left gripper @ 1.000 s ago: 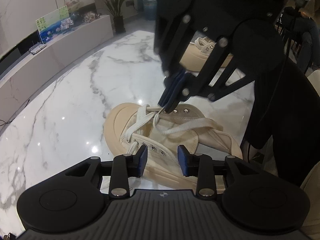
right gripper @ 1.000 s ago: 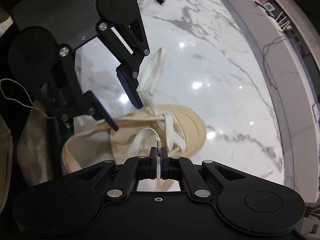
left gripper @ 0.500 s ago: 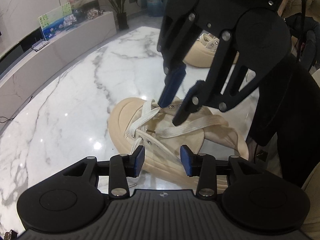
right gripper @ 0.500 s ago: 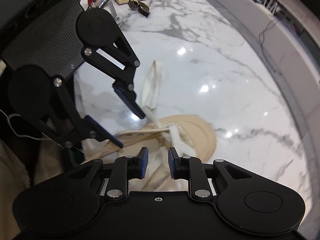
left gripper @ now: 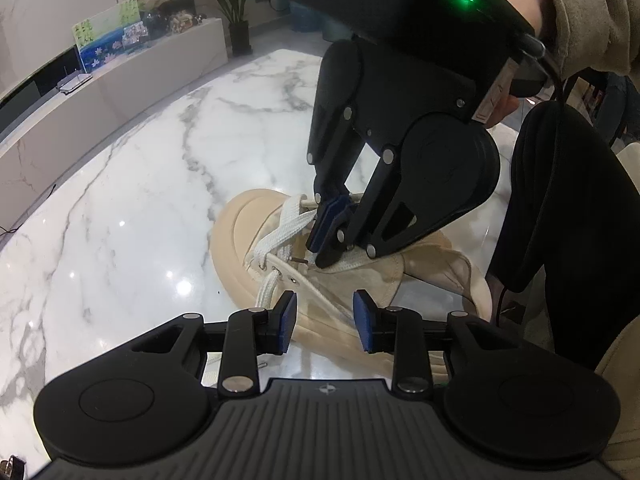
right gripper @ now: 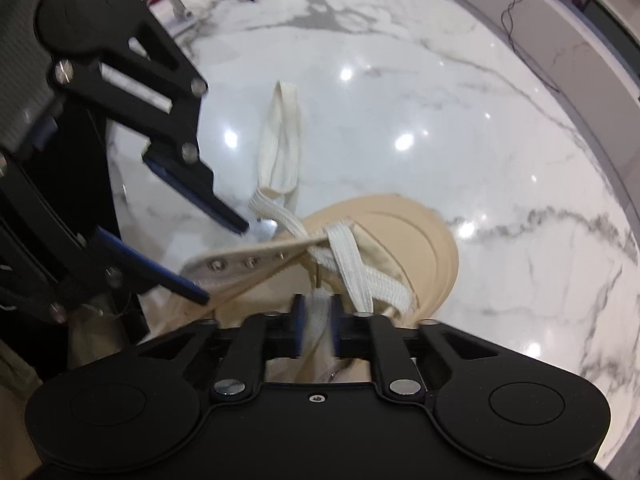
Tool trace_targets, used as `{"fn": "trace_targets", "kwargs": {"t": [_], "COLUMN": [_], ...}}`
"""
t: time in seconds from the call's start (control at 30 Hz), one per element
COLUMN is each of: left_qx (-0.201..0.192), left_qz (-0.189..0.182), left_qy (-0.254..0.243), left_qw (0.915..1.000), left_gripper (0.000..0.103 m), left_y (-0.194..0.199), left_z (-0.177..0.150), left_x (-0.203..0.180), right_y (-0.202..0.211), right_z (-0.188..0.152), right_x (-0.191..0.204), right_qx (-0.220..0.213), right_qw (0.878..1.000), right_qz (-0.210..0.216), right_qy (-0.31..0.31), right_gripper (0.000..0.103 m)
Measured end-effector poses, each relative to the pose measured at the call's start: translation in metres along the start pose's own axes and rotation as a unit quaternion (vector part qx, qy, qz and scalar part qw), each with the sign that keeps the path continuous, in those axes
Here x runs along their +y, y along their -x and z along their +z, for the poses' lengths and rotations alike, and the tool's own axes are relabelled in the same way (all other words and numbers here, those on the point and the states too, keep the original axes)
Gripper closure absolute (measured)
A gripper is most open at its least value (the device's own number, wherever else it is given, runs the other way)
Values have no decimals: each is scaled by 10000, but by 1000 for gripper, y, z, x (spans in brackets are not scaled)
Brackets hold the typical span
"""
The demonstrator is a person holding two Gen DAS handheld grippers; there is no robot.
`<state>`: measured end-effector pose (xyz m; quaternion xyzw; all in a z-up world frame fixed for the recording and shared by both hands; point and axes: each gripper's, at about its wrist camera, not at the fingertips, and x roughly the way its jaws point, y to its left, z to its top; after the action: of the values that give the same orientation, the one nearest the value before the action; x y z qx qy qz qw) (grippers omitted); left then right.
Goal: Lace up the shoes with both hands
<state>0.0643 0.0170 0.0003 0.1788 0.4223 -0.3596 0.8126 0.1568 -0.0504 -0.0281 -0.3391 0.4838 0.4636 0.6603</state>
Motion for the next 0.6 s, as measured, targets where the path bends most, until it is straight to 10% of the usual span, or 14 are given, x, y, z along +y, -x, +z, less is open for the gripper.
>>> {"fn": "trace_targets", "kwargs": {"t": [0.6], "left_qx": [78], "left_qz": [-24], "left_qy": [-31], "left_qw": [10000], "left_gripper": [75], "left_y": [1], "left_z": [-1], "left_x": [0], "right_y": [14], "right_z": [-9], "right_x": [5], "right_qx": [-245], "right_qw": [9995], "right_qz": [-29], "right_qy": [207], "right_gripper": [87]}}
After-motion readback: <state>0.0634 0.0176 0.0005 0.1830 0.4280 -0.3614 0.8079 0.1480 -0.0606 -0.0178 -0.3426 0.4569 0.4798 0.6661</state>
